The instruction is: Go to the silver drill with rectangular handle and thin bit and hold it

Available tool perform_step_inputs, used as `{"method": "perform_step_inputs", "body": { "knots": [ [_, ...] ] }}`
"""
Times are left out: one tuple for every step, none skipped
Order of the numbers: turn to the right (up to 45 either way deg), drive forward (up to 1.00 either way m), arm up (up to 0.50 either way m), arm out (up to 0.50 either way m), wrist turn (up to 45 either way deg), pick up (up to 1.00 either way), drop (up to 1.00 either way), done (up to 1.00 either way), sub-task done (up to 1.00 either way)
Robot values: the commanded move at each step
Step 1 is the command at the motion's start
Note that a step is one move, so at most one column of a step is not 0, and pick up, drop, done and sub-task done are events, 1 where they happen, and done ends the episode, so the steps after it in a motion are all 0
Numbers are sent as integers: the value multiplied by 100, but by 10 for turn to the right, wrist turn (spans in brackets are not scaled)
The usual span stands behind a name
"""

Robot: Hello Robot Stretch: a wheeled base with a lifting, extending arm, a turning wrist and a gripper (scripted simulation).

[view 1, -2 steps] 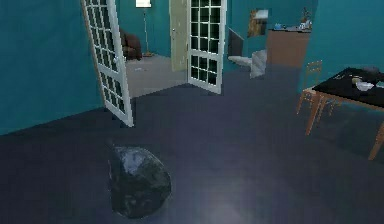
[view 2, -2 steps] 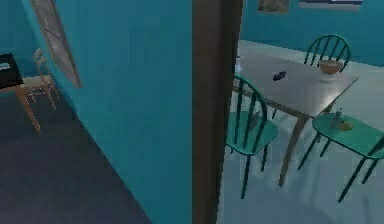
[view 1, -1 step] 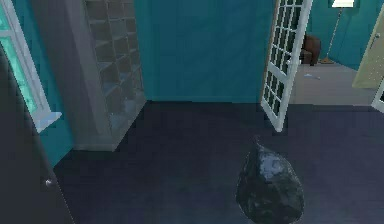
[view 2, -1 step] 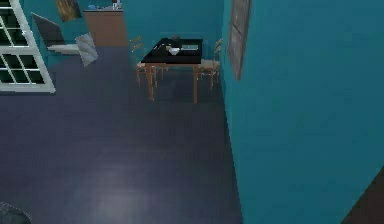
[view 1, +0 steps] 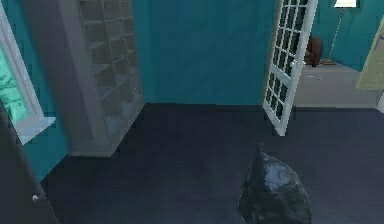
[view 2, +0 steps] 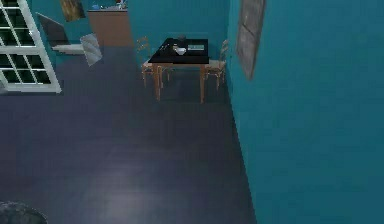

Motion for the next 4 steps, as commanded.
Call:
{"method": "perform_step_inputs", "body": {
  "knots": [
    [450, 0, 0, 0, 0, 0, 0, 0, 0],
    [210, 0, 0, 0, 0, 0, 0, 0, 0],
    [30, 0, 0, 0, 0, 0, 0, 0, 0],
    [0, 85, 0, 0, 0, 0, 0, 0, 0]
  ]
}}
